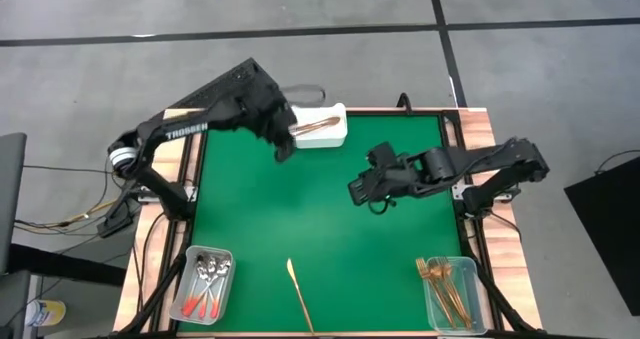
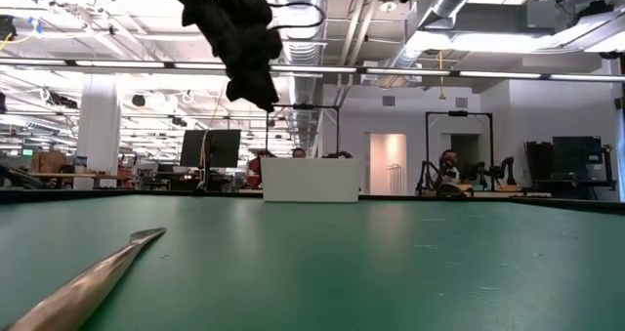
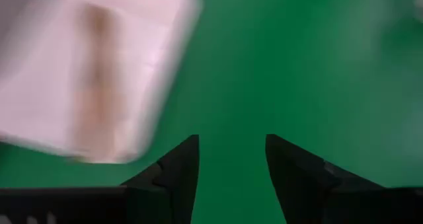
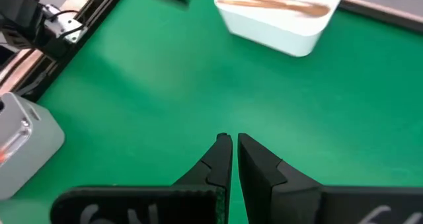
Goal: Sort silverware by color (type)
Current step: Put the gold table knife into the white bin
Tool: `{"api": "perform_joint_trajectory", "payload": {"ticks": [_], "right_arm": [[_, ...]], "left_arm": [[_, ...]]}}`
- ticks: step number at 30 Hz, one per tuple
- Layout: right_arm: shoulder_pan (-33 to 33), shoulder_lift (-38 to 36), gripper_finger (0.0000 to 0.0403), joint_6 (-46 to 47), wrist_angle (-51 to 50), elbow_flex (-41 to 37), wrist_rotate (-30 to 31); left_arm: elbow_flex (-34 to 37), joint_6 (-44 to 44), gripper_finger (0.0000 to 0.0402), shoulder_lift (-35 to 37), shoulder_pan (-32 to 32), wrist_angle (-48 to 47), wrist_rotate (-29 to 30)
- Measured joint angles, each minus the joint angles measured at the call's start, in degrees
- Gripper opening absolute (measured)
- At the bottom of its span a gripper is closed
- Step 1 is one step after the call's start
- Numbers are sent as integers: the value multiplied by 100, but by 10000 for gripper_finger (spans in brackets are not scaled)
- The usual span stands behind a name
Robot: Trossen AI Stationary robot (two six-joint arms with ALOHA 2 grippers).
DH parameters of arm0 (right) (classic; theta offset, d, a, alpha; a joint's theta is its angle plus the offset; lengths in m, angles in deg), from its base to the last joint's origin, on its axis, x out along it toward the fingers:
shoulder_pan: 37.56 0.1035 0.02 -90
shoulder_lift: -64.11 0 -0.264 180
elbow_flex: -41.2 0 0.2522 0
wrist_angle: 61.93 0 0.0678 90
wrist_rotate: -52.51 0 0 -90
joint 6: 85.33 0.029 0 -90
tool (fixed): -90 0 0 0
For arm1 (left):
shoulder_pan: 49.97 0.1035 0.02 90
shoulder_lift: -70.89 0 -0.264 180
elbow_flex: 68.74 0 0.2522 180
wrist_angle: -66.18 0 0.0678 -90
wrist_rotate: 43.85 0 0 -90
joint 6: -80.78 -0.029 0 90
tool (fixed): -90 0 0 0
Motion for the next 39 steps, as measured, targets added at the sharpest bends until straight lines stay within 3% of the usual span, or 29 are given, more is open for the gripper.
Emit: {"api": "perform_joint_trajectory", "payload": {"ticks": [4,9,17,20,26,34,39], "right_arm": [[162,290,50,197,401,0,-1],[478,527,50,333,1108,0,-50],[1116,589,50,953,1536,-2,-151],[1386,594,50,1260,1673,-2,-154],[1827,594,50,1733,2084,-2,-159],[2269,591,50,1552,2786,-2,580],[2398,591,50,1550,2803,-2,694]], "left_arm": [[765,-226,149,312,-974,152,-312],[1753,-701,130,581,-2693,709,-579],[2624,-693,125,561,-4563,3548,-268],[2797,-932,125,561,-4891,4221,-73],[2826,-1305,125,155,-5234,4496,-234],[2549,-1043,125,-922,-5519,5106,-433],[2268,-1267,125,-1336,-5623,5129,-486]]}}
